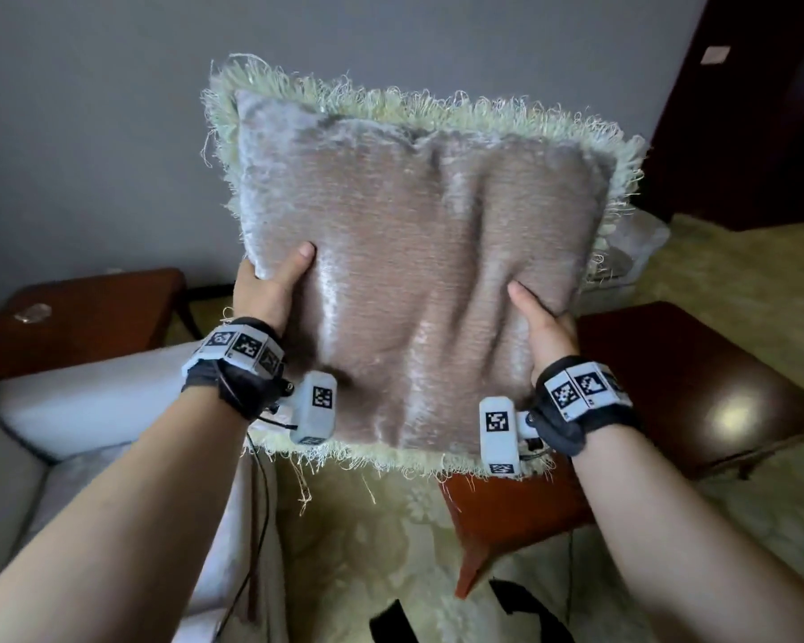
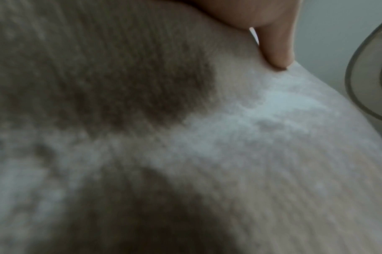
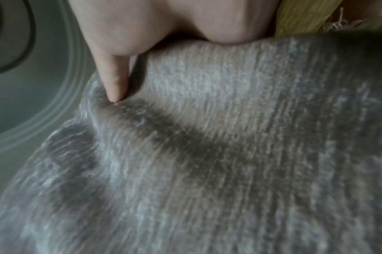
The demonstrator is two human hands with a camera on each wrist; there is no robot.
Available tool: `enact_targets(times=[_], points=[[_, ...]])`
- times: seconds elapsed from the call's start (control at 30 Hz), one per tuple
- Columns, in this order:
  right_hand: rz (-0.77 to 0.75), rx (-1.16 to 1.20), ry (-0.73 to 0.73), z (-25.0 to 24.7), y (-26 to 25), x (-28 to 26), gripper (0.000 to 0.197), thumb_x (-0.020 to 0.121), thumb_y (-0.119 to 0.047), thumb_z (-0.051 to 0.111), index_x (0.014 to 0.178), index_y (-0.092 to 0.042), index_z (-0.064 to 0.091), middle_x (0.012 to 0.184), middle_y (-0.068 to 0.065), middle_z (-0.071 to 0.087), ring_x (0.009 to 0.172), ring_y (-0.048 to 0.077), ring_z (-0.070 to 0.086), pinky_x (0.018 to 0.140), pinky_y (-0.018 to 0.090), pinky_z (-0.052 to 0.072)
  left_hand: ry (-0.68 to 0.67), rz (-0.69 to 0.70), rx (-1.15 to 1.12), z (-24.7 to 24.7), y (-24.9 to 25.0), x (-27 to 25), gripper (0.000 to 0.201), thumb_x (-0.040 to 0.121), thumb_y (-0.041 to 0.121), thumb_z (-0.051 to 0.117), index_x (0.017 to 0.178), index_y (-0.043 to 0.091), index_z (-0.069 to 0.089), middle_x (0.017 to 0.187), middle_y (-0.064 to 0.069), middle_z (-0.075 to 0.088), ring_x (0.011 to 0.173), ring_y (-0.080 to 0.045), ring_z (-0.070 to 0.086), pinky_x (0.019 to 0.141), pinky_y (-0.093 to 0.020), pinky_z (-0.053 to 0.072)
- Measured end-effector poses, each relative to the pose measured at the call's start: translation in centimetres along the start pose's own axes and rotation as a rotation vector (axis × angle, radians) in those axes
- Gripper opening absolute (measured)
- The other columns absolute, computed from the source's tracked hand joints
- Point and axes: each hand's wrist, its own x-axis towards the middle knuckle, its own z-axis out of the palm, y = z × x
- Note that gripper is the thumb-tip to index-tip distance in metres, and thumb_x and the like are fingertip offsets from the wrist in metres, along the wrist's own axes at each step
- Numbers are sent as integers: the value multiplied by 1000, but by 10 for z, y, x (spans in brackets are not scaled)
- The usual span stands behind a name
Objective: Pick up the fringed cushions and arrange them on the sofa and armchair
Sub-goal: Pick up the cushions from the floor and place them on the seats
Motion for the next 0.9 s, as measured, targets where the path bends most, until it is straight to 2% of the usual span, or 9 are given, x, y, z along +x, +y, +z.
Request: enact_targets(times=[0.13, 0.27, 0.33, 0.43, 0.57, 0.67, 0.73, 0.83, 0.9], points=[[9, 39, -21, 61, 12, 37, 76, 47, -48, 88, 113, -17, 68, 104, 5, 77, 98, 26, 73, 90, 52, 57, 22, 31, 7, -11, 9, 62, 71, 76, 41, 84, 136, 12, 60, 121, 1, 70, 111, -17, 68, 100, -29, 52], [44, 59, -60, 105, 25, 71, 69, 52, -47, 87, 112, -20, 68, 104, 4, 77, 100, 26, 72, 91, 52, 57, 43, 36, 43, -10, 13, 112, 60, 84, 34, 82, 135, 11, 61, 116, 3, 69, 105, -12, 68, 79, -9, 50], [53, 63, -68, 126, 32, 96, 68, 50, -49, 88, 108, -19, 70, 104, 3, 77, 101, 25, 72, 94, 50, 56, 80, 47, 57, -5, 14, 136, 63, 82, 36, 83, 135, 10, 60, 117, 3, 69, 104, -12, 67, 75, -6, 49], [63, 52, -130, 157, 40, 134, 75, 50, -53, 88, 114, -19, 69, 106, 1, 77, 104, 24, 71, 98, 47, 54, 140, 57, 78, 3, 11, 172, 61, 85, 33, 81, 136, 10, 56, 115, 3, 66, 99, -11, 64, 66, -2, 45], [42, 43, -224, 197, 43, 189, 80, 51, -57, 87, 120, -20, 67, 111, -2, 75, 108, 21, 69, 103, 44, 51, 209, 70, 103, 16, 13, 213, 63, 85, 34, 81, 137, 9, 55, 118, 2, 66, 105, -13, 64, 68, -3, 44], [45, 6, -270, 228, 41, 223, 83, 45, -66, 86, 115, -24, 69, 108, -4, 76, 105, 19, 70, 101, 42, 52, 255, 91, 125, 21, 14, 244, 59, 86, 32, 81, 135, 9, 59, 118, 2, 68, 105, -11, 66, 65, 1, 46], [39, 14, -293, 249, 42, 243, 74, 50, -58, 86, 111, -20, 70, 108, -1, 76, 105, 19, 70, 100, 43, 52, 281, 98, 138, 22, 13, 264, 60, 85, 35, 81, 136, 11, 60, 120, 2, 70, 106, -11, 66, 74, -4, 47], [43, 39, -314, 280, 44, 267, 72, 53, -50, 85, 116, -18, 68, 109, 1, 76, 105, 21, 70, 100, 45, 52, 311, 86, 152, 23, 10, 296, 60, 85, 39, 80, 136, 13, 61, 117, 5, 68, 106, -10, 65, 89, -15, 45], [42, 52, -330, 303, 49, 283, 70, 58, -45, 84, 120, -18, 66, 111, 1, 75, 106, 19, 70, 101, 44, 52, 324, 75, 152, 23, 7, 321, 59, 86, 40, 79, 136, 14, 62, 118, 6, 68, 104, -9, 64, 86, -12, 45]])
